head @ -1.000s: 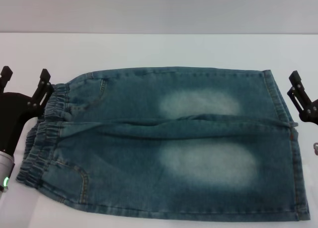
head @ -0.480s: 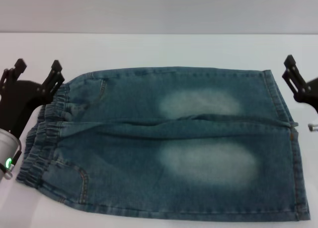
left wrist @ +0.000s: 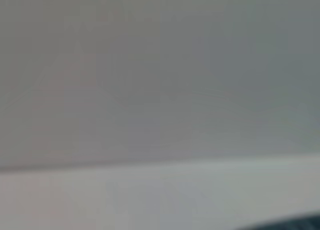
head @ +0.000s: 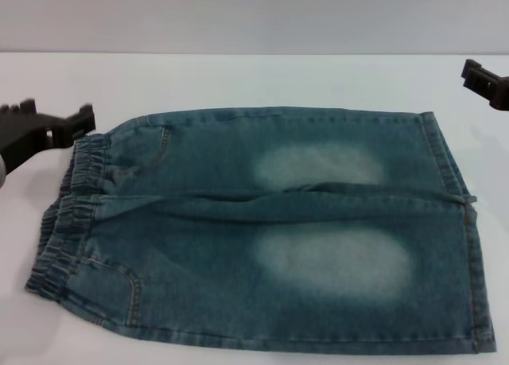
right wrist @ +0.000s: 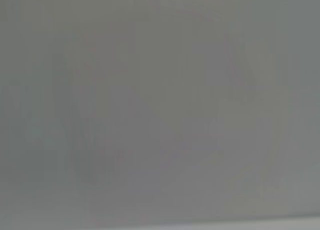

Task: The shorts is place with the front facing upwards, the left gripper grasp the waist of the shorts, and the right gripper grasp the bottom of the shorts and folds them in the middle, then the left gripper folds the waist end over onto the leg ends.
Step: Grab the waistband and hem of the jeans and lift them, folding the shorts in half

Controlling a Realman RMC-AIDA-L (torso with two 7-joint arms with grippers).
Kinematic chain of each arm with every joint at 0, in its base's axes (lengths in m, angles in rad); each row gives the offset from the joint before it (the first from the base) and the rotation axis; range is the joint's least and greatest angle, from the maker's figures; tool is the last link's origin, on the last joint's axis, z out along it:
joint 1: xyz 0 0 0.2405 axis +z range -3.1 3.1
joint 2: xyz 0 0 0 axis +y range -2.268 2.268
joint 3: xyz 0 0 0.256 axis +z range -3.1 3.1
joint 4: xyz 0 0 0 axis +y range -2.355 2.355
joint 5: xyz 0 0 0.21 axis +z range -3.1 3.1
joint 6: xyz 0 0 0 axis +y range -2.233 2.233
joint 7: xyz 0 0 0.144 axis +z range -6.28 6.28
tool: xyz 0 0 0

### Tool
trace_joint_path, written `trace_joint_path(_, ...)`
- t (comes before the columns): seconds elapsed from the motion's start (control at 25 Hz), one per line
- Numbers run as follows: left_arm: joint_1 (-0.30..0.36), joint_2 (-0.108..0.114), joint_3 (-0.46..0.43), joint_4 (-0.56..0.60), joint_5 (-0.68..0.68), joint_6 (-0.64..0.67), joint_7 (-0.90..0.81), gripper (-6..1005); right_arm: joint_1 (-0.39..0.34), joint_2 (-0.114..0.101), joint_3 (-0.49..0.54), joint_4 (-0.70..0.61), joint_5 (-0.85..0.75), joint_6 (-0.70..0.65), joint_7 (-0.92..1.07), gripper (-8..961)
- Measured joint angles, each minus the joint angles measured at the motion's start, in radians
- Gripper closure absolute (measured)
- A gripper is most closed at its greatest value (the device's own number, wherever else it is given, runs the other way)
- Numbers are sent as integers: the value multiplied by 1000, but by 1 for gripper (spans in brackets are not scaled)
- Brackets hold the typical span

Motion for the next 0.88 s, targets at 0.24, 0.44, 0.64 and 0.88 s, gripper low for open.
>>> trace_joint_path(0.24,-65,-23,-158,-151,-38,-494,48,189,64,0,135,95,-7,345,81,212)
trace_joint_path(0.44,-86,-23,-199,-178,-40,-616,49,197,110,0,166,128,-134,534,167,212)
trace_joint_path(0.64,-136,-24,-249,-196,-40,-822,58,205,135,0,146,163,-231,654,224,213)
trace_joint_path(0.88,-143,-25,-255,-214,-36,-897,49,214,134,1,135,161,-247,700,235,213)
